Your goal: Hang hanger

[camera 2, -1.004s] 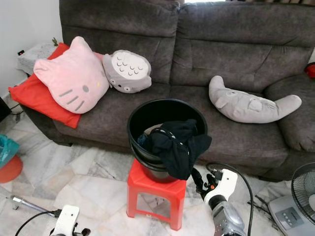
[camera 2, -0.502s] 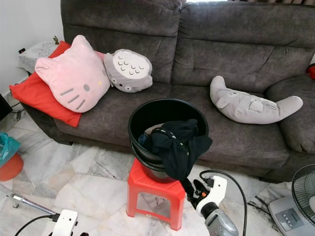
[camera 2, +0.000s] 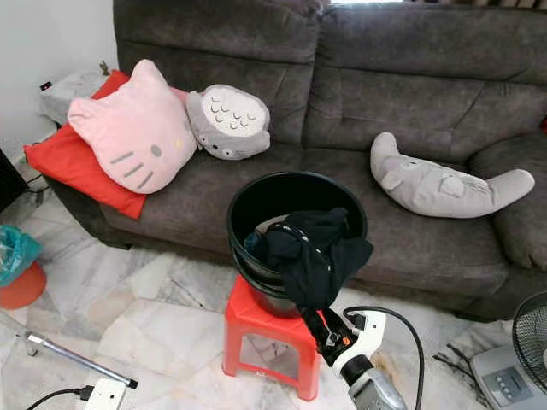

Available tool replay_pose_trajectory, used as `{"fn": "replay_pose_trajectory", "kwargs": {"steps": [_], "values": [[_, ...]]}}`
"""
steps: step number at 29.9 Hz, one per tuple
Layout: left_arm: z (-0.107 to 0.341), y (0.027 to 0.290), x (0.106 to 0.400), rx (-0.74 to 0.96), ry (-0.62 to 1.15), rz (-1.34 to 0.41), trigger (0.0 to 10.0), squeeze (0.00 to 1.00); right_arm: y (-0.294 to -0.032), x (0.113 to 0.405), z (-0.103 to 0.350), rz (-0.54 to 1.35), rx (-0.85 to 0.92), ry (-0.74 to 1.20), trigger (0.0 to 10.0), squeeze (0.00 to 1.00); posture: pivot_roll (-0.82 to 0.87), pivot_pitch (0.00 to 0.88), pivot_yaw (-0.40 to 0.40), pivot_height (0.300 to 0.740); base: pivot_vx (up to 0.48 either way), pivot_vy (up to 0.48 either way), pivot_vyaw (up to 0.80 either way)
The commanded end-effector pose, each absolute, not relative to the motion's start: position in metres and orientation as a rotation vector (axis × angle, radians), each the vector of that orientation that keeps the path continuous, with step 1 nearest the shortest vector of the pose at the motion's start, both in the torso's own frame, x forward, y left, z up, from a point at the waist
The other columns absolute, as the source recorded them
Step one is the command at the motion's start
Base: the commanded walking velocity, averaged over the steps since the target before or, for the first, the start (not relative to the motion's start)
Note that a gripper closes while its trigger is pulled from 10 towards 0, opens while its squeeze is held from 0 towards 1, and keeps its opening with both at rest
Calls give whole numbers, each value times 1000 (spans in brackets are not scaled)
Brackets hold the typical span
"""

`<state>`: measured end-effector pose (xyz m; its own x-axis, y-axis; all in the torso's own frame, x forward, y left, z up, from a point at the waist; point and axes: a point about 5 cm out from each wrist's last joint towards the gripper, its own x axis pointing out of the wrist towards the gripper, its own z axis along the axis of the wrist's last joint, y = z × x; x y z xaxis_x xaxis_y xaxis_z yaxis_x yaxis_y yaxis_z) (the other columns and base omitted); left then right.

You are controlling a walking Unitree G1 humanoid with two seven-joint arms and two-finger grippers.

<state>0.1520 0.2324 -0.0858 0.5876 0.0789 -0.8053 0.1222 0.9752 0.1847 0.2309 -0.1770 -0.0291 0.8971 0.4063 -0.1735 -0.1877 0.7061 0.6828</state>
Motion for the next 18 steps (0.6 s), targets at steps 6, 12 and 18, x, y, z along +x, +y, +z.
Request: {"fn": "replay_pose_trajectory", "kwargs": {"steps": [6, 12, 18], "values": [[-87, 232, 151, 250, 950, -41, 10000, 0, -181, 237, -17, 366, 722, 223, 10000, 0, -114, 0, -2, 740, 0, 0, 0], [-87, 230, 151, 257, 948, -53, 10000, 0, -180, 256, 12, 422, 711, 90, 10000, 0, -114, 0, -4, 740, 0, 0, 0], [-87, 227, 152, 246, 947, -53, 10000, 0, -179, 280, 43, 504, 659, -6, 10000, 0, -114, 0, -9, 740, 0, 0, 0]]}}
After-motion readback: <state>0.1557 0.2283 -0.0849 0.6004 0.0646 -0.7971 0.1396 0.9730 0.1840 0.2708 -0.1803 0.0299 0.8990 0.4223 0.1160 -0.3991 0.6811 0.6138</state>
